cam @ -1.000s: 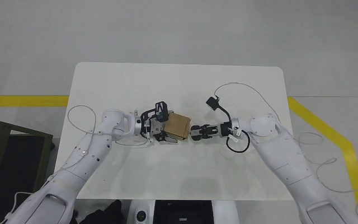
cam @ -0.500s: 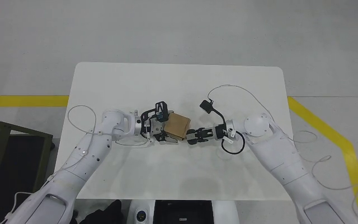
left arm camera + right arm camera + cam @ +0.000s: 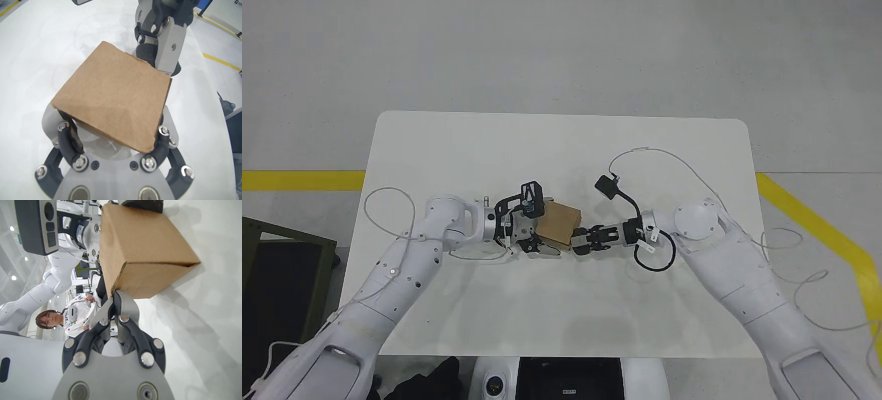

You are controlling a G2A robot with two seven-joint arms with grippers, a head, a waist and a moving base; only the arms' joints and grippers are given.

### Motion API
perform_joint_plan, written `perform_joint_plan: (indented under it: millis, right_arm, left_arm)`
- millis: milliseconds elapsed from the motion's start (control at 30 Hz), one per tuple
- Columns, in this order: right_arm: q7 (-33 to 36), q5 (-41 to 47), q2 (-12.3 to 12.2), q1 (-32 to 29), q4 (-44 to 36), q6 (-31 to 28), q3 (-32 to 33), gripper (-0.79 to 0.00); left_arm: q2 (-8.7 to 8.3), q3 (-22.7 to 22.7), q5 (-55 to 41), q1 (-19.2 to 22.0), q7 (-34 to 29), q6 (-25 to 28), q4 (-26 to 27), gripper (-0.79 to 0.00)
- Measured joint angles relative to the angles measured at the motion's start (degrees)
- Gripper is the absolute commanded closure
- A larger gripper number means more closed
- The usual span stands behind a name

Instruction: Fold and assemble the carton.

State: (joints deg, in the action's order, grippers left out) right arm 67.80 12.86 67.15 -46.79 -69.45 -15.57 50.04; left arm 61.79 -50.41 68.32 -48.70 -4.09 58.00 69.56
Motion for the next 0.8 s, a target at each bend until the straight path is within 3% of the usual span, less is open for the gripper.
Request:
perform_joint_plan:
  millis: [167,433,500,567,600,633,667,800]
  right_arm:
    - [-0.23,0.11,-0.59,-1.01,-0.02,-1.57,1.85,-0.043]
    - [-2.27,-2.07,-2.47,-4.47,-2.78,-6.58,7.35,-0.148]
    - [-3.01,-2.94,-2.94,-5.35,-3.59,-8.58,8.83,-0.228]
    - [-4.02,-3.49,-3.29,-6.14,-4.17,-10.52,10.07,-0.369]
    - [-4.59,-3.93,-3.51,-6.64,-4.51,-11.72,10.8,-0.48]
    - [-5.08,-4.08,-3.65,-7.0,-4.86,-12.72,11.35,-0.674]
    - [-5.6,-3.95,-3.78,-7.39,-5.19,-13.84,11.93,-0.785]
    - [-9.06,-5.07,-4.37,-9.01,-6.68,-19.97,14.65,-0.785]
  left_arm:
    - [-0.51,-0.8,-0.64,-0.41,-0.24,0.0,-0.15,-0.785]
    - [-3.09,-5.27,-4.69,-3.44,-1.24,0.0,2.86,-0.785]
    - [-3.94,-7.29,-6.47,-4.46,-1.4,0.0,4.32,-0.785]
    - [-4.68,-9.23,-7.65,-5.35,-1.76,0.0,5.73,-0.785]
    - [-5.15,-10.55,-8.35,-5.94,-2.02,0.0,6.66,-0.785]
    - [-5.5,-11.55,-8.83,-6.37,-2.26,0.0,7.35,-0.785]
    - [-5.83,-12.57,-9.27,-6.77,-2.49,0.0,8.01,-0.785]
    - [-7.13,-17.29,-11.19,-8.29,-3.54,-0.05,9.96,-0.785]
